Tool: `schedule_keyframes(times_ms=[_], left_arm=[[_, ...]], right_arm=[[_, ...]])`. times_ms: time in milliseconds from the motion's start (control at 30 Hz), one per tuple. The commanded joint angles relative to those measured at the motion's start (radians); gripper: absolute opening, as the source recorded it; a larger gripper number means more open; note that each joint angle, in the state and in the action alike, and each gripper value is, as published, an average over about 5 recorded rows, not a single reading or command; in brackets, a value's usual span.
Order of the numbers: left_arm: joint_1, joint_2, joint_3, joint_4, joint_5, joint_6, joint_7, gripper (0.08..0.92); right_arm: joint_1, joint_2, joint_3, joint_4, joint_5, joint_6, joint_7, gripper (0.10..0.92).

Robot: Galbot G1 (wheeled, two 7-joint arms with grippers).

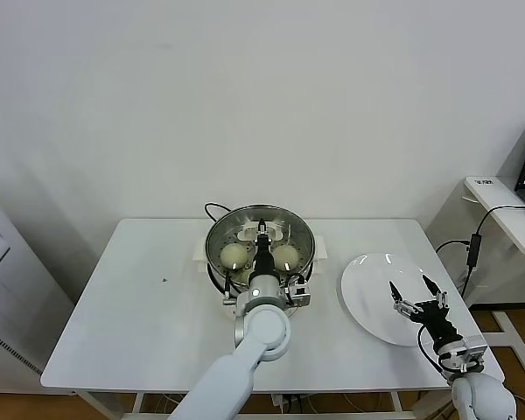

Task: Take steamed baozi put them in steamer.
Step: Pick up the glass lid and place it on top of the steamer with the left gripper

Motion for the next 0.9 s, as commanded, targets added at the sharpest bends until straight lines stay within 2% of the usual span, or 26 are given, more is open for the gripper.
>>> schedule_keyframes(times_ms=[33, 233, 333, 433, 567, 733, 833, 900], left_arm=[[0.001, 0.0, -0.002, 0.009, -0.017, 0.049, -0.012, 0.111], [0.015, 0.012, -0.001, -0.013, -0.036, 0.049, -0.013, 0.119], [0.035, 0.039, 0.001, -0.069, -0.094, 0.049, -0.004, 0.177], [0.059, 0.088, -0.004, -0.179, -0.233, 0.033, 0.004, 0.263], [0.098, 0.148, -0.089, -0.389, -0.602, -0.059, 0.069, 0.384], [0.12, 0.229, -0.238, -0.521, -1.173, -0.176, 0.135, 0.522], [0.147, 0.278, -0.341, -0.569, -1.518, -0.22, 0.111, 0.609], [0.173, 0.293, -0.422, -0.588, -1.734, -0.229, 0.056, 0.67]], right_arm=[[-0.001, 0.002, 0.0, 0.002, -0.001, -0.001, 0.0, 0.823], [0.0, 0.002, 0.001, 0.002, -0.002, -0.001, 0.0, 0.823], [0.001, 0.001, 0.001, 0.001, -0.002, -0.002, 0.0, 0.823], [0.003, 0.0, 0.0, 0.0, -0.002, -0.002, 0.0, 0.823], [0.007, -0.001, -0.002, -0.001, -0.001, -0.004, -0.001, 0.823], [0.021, -0.009, -0.008, -0.007, 0.01, -0.018, -0.001, 0.823], [0.027, -0.011, -0.016, -0.001, 0.041, -0.049, 0.008, 0.823], [0.029, -0.012, -0.023, 0.006, 0.064, -0.068, 0.032, 0.823]])
